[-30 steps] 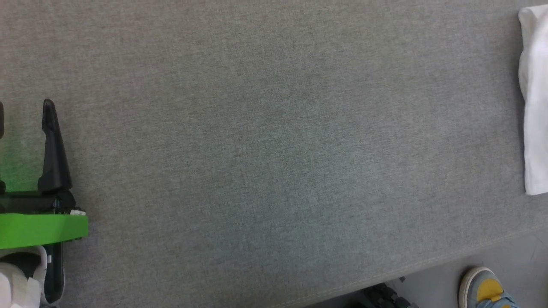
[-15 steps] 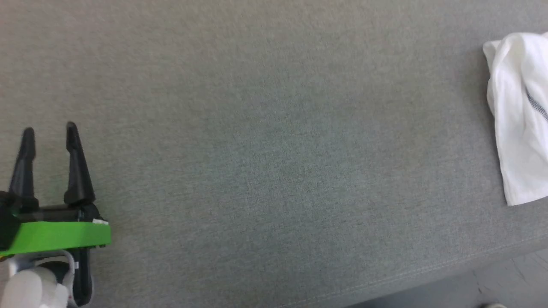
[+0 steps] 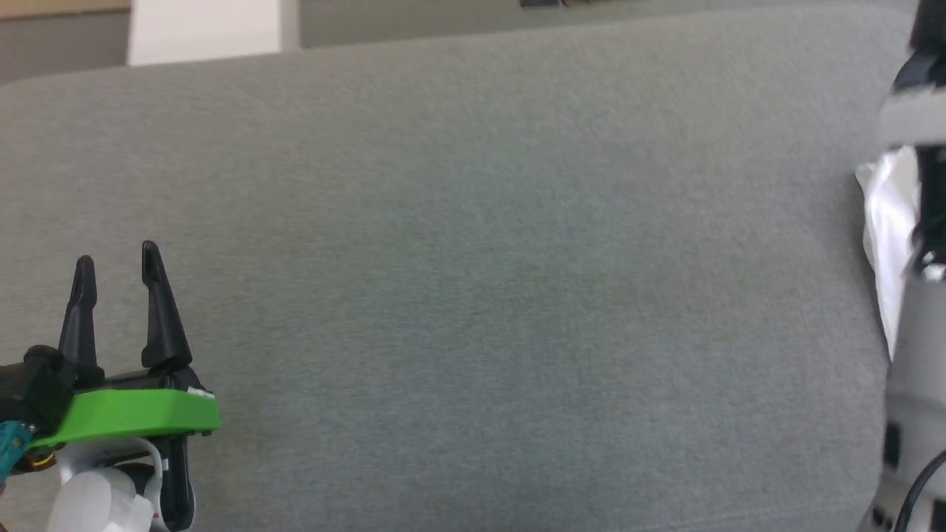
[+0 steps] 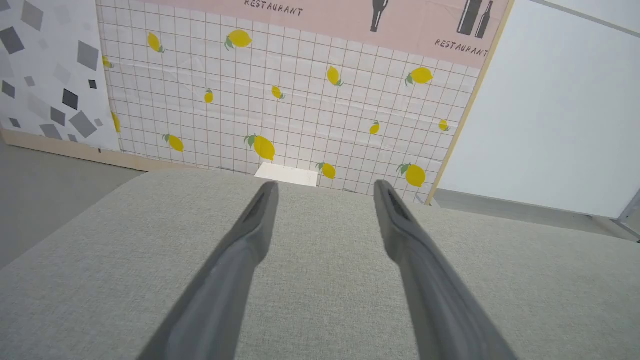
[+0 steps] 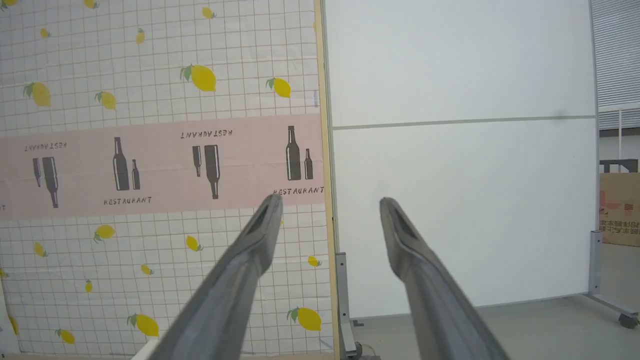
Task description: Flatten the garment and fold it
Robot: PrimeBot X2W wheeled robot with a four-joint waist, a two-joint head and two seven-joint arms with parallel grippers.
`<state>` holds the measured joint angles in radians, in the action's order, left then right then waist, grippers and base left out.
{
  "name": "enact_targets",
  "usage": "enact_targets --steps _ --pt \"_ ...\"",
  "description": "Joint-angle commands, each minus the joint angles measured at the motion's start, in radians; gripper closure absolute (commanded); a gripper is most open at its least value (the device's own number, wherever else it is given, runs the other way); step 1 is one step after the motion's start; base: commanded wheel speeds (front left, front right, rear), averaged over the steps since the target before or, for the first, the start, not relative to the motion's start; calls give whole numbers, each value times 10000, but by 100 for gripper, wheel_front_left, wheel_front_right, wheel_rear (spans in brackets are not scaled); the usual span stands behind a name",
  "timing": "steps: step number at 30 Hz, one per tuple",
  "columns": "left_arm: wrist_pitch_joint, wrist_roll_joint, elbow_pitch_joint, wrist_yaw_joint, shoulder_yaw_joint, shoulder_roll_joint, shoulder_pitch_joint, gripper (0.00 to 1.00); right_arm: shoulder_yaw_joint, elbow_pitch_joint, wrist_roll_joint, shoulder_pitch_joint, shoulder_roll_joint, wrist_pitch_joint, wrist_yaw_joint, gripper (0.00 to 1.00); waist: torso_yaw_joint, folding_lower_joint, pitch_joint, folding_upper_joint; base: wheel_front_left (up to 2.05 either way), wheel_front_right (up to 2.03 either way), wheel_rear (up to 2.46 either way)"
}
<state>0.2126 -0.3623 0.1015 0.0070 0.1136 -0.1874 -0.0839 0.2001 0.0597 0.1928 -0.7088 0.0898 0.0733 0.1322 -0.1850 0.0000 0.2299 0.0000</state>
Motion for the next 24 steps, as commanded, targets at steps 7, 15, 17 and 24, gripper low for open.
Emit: enact_targets --steps 7,15,17,24 --pt "-70 -158 -364 229 -143 211 -9 0 -454 -317 194 2130 -387 1101 -15 0 1120 0 -1156 0 0 0 0" --pt "-48 -89 -894 340 -401 385 -90 0 -1176 275 466 3992 -394 1776 -15 0 1276 0 -1295 0 0 0 0" --pt "8 -53 -1047 363 -461 436 -112 0 -1359 421 468 4342 -394 1835 -15 0 1288 0 -1311 0 0 0 0" --pt "250 278 -1771 300 -756 458 -51 0 -1899 520 2 5403 -395 1880 -15 0 1349 0 -1420 0 0 0 0"
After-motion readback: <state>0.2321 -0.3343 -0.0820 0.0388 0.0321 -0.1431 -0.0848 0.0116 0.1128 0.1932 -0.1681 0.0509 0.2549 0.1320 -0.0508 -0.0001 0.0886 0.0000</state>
